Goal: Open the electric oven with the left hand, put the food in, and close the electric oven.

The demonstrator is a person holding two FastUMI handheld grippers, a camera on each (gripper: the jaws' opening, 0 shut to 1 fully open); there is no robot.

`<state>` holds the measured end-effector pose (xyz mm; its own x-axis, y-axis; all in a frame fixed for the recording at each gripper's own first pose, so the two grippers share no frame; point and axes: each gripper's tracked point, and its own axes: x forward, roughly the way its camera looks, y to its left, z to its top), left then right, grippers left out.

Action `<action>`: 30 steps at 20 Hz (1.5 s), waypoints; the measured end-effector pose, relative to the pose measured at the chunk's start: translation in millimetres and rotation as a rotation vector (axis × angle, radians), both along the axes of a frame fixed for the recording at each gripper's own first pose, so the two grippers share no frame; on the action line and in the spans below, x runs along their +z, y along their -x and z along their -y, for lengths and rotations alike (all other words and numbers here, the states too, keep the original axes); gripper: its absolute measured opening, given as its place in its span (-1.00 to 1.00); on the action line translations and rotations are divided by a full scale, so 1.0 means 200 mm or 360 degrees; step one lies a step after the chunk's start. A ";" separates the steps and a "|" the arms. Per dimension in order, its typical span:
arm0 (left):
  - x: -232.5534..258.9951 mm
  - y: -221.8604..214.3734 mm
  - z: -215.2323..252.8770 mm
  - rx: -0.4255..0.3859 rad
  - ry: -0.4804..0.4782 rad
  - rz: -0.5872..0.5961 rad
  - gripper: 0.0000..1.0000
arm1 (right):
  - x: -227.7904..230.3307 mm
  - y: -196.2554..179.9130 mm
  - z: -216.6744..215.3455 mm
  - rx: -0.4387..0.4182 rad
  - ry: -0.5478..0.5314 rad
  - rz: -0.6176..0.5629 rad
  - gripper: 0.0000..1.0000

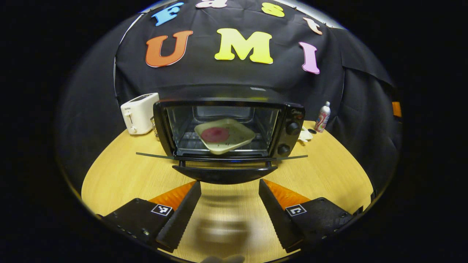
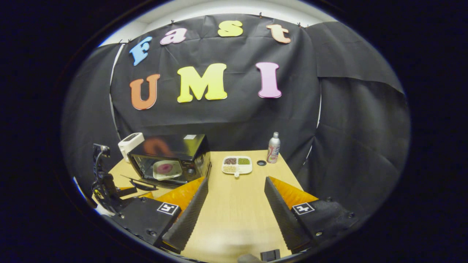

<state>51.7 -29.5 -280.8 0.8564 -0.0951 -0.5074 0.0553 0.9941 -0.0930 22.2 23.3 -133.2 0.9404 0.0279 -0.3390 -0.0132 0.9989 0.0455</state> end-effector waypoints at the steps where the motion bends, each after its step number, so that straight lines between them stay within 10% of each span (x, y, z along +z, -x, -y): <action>1: 0.04 -0.04 -0.02 0.0012 0.0007 0.0021 0.93 | 0.01 0.00 0.00 -0.0007 -0.0005 0.0009 0.92; 9: 0.20 -0.25 -0.04 -0.0022 -0.0032 0.0131 0.92 | 0.04 0.02 0.05 -0.0085 -0.0034 0.0051 0.95; 30: 0.62 0.05 -0.15 -0.0011 0.0030 0.0369 0.92 | 0.18 0.11 -0.19 0.0006 0.0019 0.0129 0.92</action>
